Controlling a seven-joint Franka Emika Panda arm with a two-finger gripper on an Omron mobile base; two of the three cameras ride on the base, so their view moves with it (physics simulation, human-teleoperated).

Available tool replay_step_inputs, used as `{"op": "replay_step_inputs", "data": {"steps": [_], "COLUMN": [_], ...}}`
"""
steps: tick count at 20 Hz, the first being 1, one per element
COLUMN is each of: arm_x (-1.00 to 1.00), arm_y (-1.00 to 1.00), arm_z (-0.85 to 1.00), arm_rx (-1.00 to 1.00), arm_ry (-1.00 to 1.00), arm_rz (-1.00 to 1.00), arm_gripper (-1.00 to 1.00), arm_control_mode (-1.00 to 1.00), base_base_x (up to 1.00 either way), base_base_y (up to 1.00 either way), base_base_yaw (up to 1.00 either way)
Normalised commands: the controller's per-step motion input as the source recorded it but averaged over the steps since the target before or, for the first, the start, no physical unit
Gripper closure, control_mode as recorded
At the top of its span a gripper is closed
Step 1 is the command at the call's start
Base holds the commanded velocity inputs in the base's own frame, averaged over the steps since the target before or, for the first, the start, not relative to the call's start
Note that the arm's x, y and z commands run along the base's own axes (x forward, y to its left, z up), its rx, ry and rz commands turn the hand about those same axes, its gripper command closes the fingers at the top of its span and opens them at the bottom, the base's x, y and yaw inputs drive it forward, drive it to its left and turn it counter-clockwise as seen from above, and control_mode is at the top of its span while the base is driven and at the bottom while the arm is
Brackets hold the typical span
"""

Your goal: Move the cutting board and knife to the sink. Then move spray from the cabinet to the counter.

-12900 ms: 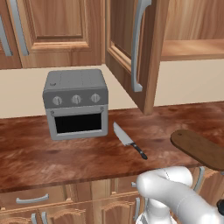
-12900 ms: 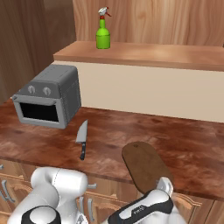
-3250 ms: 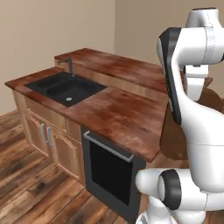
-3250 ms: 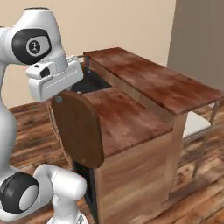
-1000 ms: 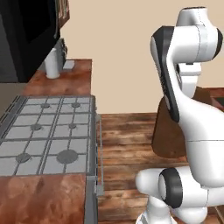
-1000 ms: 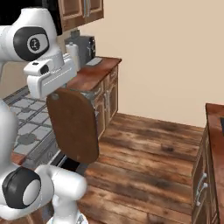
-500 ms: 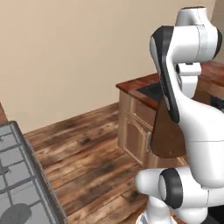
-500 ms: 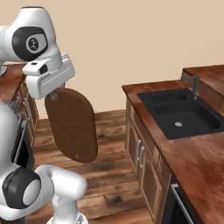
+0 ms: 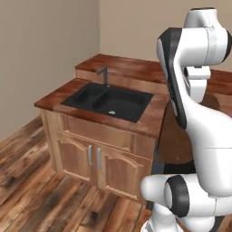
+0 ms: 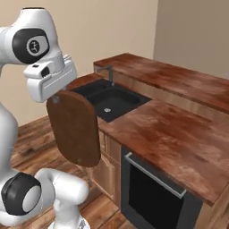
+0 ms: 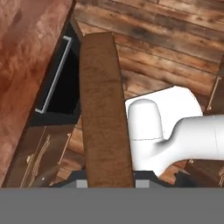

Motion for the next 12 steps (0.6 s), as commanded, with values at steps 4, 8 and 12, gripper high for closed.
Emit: {"op": "replay_step_inputs", "data": {"steps": [4,8,12], "arm_x": [0.00,0.00,0.00], "arm_y": [0.00,0.00,0.00], "arm_z": [0.00,0.00,0.00], "arm_rx": [0.00,0.00,0.00], "arm_ry": [0.00,0.00,0.00], "arm_rz": [0.00,0.00,0.00], "arm_gripper": [1.00,1.00,1.00], "arm_control_mode": [1.00,1.00,1.00], "base_base_x": [0.83,0.90,0.79], "base_base_y": [0.49,0.49,0.33], "base_base_yaw": [-0.54,-0.47,-0.41]}}
